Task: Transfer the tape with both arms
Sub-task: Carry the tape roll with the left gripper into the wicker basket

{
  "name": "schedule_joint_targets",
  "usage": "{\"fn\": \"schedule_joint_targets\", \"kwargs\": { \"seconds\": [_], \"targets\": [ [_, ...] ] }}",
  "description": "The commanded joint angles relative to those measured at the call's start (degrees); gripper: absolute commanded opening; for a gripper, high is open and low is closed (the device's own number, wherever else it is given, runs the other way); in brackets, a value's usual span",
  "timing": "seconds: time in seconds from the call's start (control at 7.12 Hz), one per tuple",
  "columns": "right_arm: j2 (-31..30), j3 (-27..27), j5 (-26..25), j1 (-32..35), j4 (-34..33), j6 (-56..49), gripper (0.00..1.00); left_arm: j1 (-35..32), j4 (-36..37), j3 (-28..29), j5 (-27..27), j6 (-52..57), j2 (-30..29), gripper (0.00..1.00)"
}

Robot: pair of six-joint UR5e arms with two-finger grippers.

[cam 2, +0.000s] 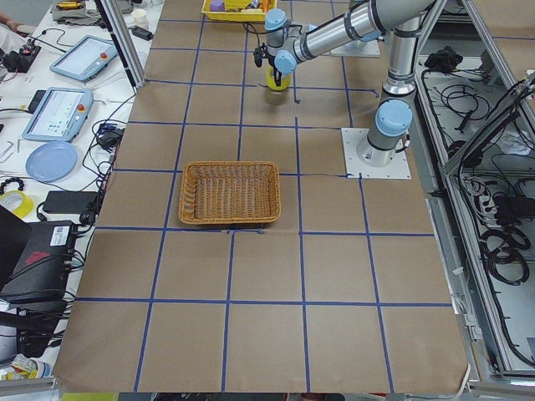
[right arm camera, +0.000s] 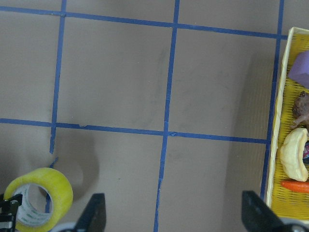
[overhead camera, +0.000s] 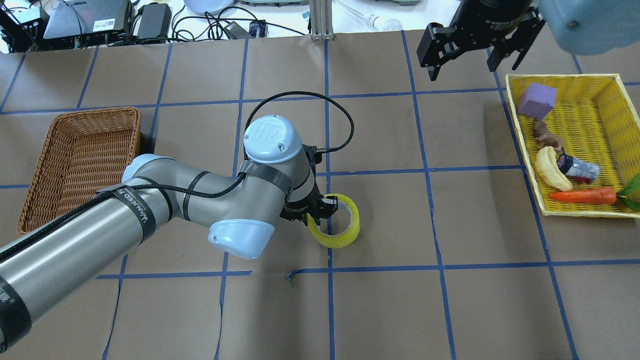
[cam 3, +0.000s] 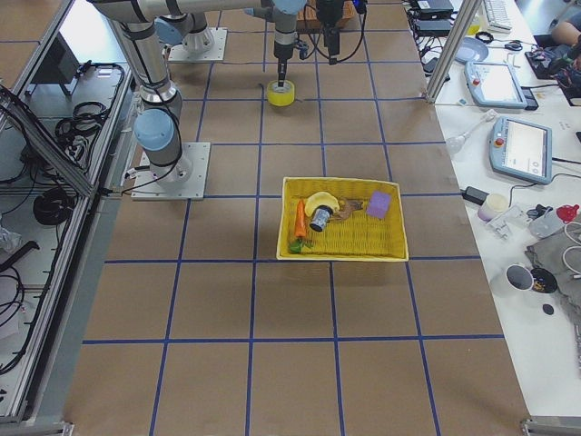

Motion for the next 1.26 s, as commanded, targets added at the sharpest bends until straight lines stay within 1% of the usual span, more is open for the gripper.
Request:
{"fn": "schedule_joint_targets", "kwargs": {
  "seconds": [0.0, 0.14, 0.28, 0.42, 0.56, 0.7, 0.84, 0.98, 1.12],
  "targets": [
    [0.1, 0.0, 0.0, 0.0, -0.1, 0.0, 1.00, 6.8, -8.6, 6.0, 0.0, 4.9, 1.9, 0.00],
    [0.1, 0.0, 0.0, 0.0, 0.0, 0.0, 1.00, 11.5, -17.9, 10.9, 0.0, 12.0, 3.1, 0.00],
    [0.1, 0.0, 0.0, 0.0, 0.0, 0.0, 1.00, 16.9, -26.4, 16.3, 0.0, 15.9, 3.9, 0.00],
    [0.1, 0.0, 0.0, 0.0, 0.0, 0.0, 1.00, 21.2, -31.1, 20.4, 0.0, 18.5, 3.9, 0.00],
    [0.1, 0.0, 0.0, 0.0, -0.1, 0.1, 1.00, 26.4, -33.1, 21.3, 1.0, 25.1, 3.8, 0.00],
    [0.1, 0.0, 0.0, 0.0, 0.0, 0.2, 1.00, 33.0, -34.2, 21.2, 1.7, 27.6, 3.7, 0.00],
    [0.1, 0.0, 0.0, 0.0, 0.0, 0.1, 1.00, 38.5, -33.7, 21.0, 4.6, 33.1, 3.5, 0.00],
    [0.1, 0.0, 0.0, 0.0, -0.1, 0.2, 1.00, 44.4, -33.3, 21.6, 5.7, 37.8, 2.2, 0.00],
    [0.1, 0.0, 0.0, -0.1, 0.0, 0.1, 1.00, 48.3, -32.3, 21.7, 5.7, 42.3, 0.5, 0.00]
  ]
}}
